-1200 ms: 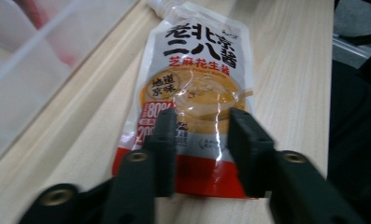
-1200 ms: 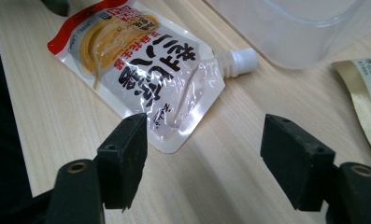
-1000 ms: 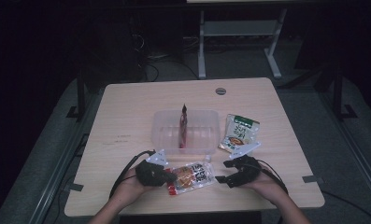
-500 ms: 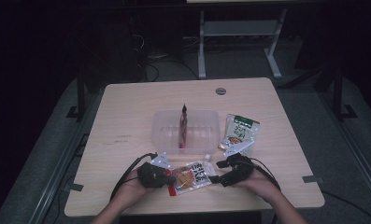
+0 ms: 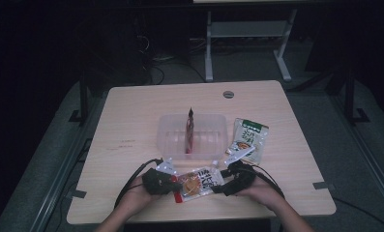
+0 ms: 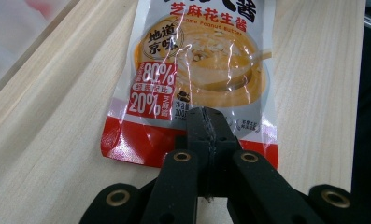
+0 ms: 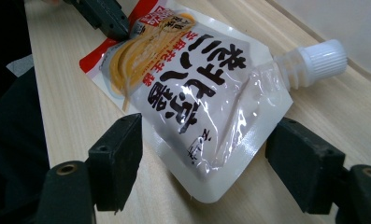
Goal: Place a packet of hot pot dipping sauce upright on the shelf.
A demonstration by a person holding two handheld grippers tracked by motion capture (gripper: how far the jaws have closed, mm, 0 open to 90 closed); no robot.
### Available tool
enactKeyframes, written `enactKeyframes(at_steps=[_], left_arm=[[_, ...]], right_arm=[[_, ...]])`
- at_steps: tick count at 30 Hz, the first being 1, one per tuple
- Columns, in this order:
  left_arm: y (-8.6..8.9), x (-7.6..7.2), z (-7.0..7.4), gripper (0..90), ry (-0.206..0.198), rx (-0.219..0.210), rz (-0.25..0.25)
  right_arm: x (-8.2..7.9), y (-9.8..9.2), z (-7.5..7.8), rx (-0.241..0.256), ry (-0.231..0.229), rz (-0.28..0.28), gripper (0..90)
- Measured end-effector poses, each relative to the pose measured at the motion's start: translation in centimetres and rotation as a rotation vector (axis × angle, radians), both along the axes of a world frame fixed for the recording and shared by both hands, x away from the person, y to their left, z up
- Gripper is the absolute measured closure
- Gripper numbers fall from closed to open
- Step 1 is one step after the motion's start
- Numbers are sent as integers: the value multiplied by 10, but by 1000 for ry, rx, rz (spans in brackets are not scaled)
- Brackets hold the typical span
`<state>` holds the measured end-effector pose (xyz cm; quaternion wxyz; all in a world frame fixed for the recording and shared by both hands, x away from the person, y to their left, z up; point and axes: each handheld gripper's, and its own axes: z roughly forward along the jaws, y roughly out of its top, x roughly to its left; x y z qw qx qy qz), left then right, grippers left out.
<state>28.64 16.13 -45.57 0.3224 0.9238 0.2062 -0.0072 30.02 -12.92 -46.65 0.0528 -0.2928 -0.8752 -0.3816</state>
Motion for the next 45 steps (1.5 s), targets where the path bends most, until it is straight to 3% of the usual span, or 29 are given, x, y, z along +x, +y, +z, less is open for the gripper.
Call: enactKeyframes(at_steps=[4,7,14,20,22,28,32,38,45], left_arm=[[1,0,0,898,8,-7,2],[1,1,0,898,14,-11,6],[2,2,-1,898,20,-19,7],[2,1,-1,898,11,-12,7],[1,1,-1,898,12,-11,9],[2,1,-1,898,11,-14,4],[2,1,-1,898,12,-13,6],[1,0,0,898,11,-8,10],[2,0,0,898,27,-18,8]], right_arm=[[0,1,-1,14,-5,1,263],[1,4,-1,15,15,5,224],[14,11,-4,82,72,13,380],[16,4,-6,102,134,33,517],[17,4,-7,97,131,37,552],[15,5,-6,86,106,55,767],[13,4,-4,110,76,90,852],[10,4,1,139,43,118,890],[5,6,13,224,22,144,898]])
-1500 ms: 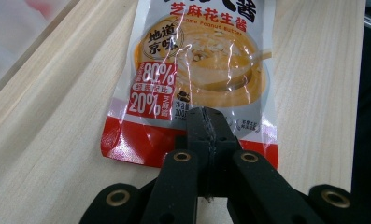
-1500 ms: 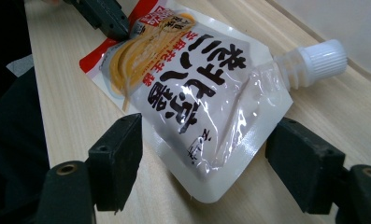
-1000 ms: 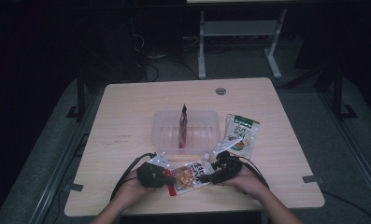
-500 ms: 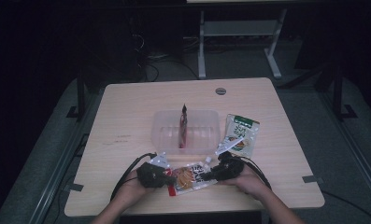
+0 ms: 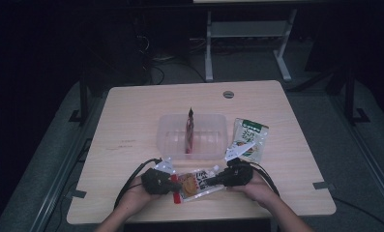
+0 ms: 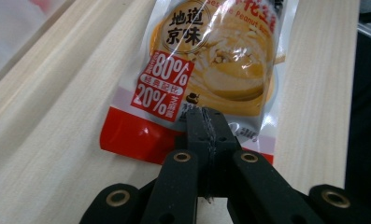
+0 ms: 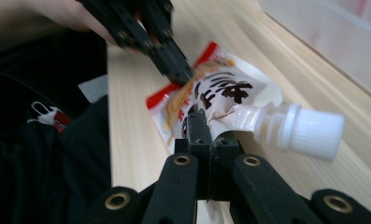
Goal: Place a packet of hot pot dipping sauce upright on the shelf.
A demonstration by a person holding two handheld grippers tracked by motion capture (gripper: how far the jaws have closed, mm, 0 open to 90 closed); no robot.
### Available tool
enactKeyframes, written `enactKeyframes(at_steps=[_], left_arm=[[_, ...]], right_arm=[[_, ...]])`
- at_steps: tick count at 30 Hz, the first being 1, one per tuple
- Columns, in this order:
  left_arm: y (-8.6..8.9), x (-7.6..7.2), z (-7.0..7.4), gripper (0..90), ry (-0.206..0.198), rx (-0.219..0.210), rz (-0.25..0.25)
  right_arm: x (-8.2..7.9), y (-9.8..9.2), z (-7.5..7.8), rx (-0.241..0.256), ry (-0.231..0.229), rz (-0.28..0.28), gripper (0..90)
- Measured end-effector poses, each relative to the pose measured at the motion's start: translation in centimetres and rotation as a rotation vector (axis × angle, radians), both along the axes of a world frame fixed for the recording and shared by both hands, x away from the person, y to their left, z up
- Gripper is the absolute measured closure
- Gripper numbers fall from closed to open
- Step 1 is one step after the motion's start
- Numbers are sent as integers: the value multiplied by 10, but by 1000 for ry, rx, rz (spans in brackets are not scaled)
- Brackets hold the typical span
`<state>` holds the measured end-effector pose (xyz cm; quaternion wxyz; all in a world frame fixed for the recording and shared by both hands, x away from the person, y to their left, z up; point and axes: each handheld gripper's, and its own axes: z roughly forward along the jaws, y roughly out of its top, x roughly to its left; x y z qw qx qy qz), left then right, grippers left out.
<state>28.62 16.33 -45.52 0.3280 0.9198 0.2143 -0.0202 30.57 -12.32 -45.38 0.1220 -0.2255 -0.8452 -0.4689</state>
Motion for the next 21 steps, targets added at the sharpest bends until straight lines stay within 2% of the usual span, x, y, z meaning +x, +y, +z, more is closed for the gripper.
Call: enactKeyframes(at_steps=[7,12,15,18,21], left_arm=[[-1,-2,4,898,-10,-28,-10],[-3,-4,4,898,-11,-41,-5],[-6,-6,5,897,-21,-42,-25],[-10,-9,7,897,-28,-60,-37],[-14,-12,9,897,-35,-76,-45]], right_arm=[[-5,2,8,53,6,12,898],[-9,3,17,140,16,23,898],[-11,5,23,173,1,31,898],[-13,7,26,207,9,36,899],[-14,12,29,221,-9,46,899]])
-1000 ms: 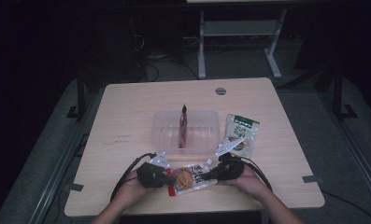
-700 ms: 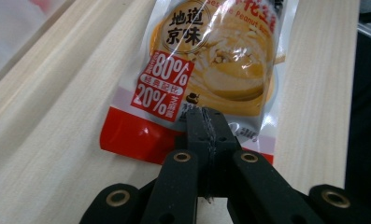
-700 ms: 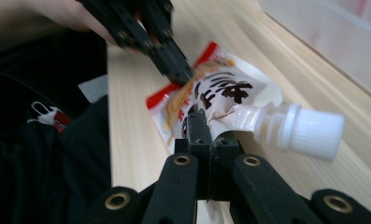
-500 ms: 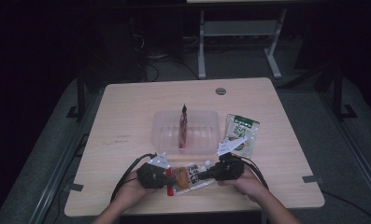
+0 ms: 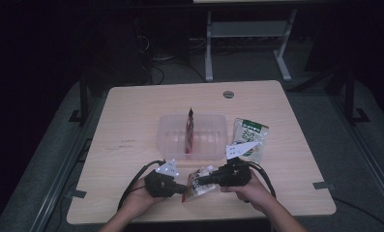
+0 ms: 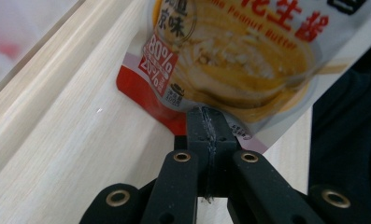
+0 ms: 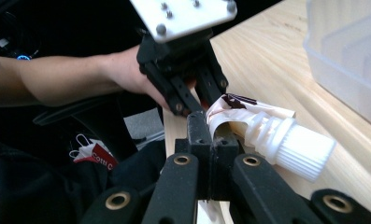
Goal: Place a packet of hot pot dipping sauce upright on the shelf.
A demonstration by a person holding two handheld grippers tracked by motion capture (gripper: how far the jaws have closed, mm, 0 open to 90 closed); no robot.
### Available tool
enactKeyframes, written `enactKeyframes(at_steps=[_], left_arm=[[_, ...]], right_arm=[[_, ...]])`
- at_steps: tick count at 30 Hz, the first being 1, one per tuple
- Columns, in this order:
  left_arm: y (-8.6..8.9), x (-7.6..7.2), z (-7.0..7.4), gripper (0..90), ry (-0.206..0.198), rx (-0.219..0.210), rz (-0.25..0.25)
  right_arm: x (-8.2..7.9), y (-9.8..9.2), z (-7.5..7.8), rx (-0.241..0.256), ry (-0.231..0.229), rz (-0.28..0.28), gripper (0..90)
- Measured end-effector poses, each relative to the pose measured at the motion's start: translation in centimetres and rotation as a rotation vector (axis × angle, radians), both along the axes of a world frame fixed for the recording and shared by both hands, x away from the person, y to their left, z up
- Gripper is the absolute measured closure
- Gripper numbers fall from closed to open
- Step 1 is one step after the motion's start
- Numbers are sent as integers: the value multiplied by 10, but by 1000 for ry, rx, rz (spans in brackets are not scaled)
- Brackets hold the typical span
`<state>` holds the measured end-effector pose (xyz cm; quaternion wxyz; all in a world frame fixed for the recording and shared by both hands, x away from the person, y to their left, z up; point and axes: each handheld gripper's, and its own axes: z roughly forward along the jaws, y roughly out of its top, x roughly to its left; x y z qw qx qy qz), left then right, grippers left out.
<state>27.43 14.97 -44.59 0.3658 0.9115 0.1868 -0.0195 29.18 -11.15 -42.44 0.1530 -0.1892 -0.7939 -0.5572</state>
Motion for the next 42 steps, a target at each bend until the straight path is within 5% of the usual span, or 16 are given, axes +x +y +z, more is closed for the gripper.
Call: enactKeyframes(at_steps=[14,23,34,42], left_arm=[[11,2,15,897,-36,-79,17],[19,4,18,895,-31,-90,27],[29,1,21,723,-42,-85,27],[53,2,21,615,-13,-72,56]], right_arm=[[9,28,20,24,-65,8,898],[8,21,25,-1,-107,-9,899],[7,15,30,-17,-123,-23,899],[6,9,37,-3,-114,-35,898]])
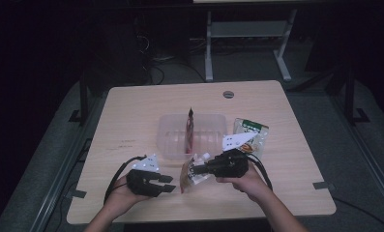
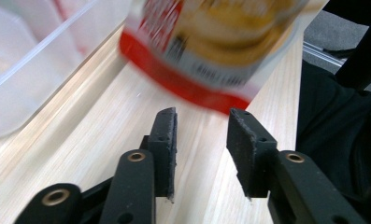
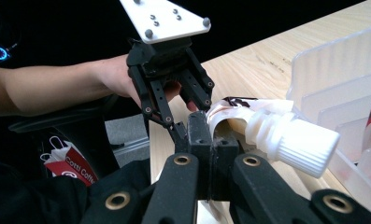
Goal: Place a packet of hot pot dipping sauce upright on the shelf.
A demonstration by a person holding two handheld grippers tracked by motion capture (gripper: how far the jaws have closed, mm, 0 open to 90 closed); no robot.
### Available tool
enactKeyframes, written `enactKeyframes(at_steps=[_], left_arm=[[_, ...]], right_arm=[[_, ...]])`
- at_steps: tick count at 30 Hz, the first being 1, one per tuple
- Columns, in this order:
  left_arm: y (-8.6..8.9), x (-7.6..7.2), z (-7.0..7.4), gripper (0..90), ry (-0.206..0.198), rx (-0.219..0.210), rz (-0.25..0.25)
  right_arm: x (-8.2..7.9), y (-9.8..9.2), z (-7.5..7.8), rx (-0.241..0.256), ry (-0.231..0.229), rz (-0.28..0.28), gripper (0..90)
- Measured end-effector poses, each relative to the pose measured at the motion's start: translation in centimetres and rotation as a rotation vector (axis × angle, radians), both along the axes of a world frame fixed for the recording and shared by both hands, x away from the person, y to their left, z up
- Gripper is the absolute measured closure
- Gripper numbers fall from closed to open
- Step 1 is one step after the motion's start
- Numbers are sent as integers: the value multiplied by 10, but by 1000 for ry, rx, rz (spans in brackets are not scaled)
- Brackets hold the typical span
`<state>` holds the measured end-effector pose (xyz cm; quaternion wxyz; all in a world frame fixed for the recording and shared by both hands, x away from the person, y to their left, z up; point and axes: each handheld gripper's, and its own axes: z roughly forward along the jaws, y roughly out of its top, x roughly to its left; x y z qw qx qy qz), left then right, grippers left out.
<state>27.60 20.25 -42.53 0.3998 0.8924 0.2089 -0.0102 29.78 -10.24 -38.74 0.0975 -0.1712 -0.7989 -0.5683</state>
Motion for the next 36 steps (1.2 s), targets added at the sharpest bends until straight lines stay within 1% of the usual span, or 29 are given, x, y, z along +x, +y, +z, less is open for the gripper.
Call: enactKeyframes(at_steps=[3,5,7,10,11,12,13,16,17,18,20,21,22,23,24,26,27,29,30,31,33,36], left_arm=[[7,2,0,589,5,-2,16],[9,3,1,573,10,-5,22],[12,6,-1,559,8,-4,30],[12,6,-3,531,11,1,27],[11,7,-4,519,11,20,20],[11,7,-4,509,11,20,20],[9,6,-6,506,18,20,21],[8,6,-7,486,14,25,15],[7,5,-8,479,20,20,17],[7,5,-8,473,21,27,13],[6,5,-9,456,22,27,9],[6,5,-9,444,22,27,9],[5,5,-10,440,20,31,9],[5,5,-9,436,13,42,-2],[5,5,-10,428,13,36,-2],[5,5,-9,422,13,42,-3],[5,5,-9,421,15,43,-4],[5,5,-10,416,12,44,-6],[4,5,-10,415,21,42,1],[4,4,-10,415,23,34,4],[3,4,-10,415,23,37,1],[2,4,-11,414,25,26,3]], right_arm=[[0,-4,4,17,-15,-7,898],[0,-5,5,14,-13,-9,899],[1,-10,10,22,-15,-23,898],[3,-12,13,24,-23,-32,898],[5,-14,16,27,-37,-41,898],[5,-14,16,27,-37,-41,898],[7,-15,22,27,-35,-49,898],[10,-14,30,30,-38,-55,898],[12,-14,32,30,-44,-54,898],[13,-13,35,28,-48,-52,898],[15,-11,40,26,-59,-52,898],[15,-11,40,26,-59,-52,898],[18,-9,46,36,-68,-51,898],[20,-7,49,36,-75,-52,898],[21,-5,51,38,-78,-54,898],[23,-4,54,36,-83,-53,898],[28,0,59,37,-90,-58,898],[34,4,64,42,-97,-60,898],[38,6,66,40,-99,-62,898],[41,8,68,36,-97,-64,898],[47,13,72,34,-93,-68,898],[58,21,76,21,-97,-72,898]])
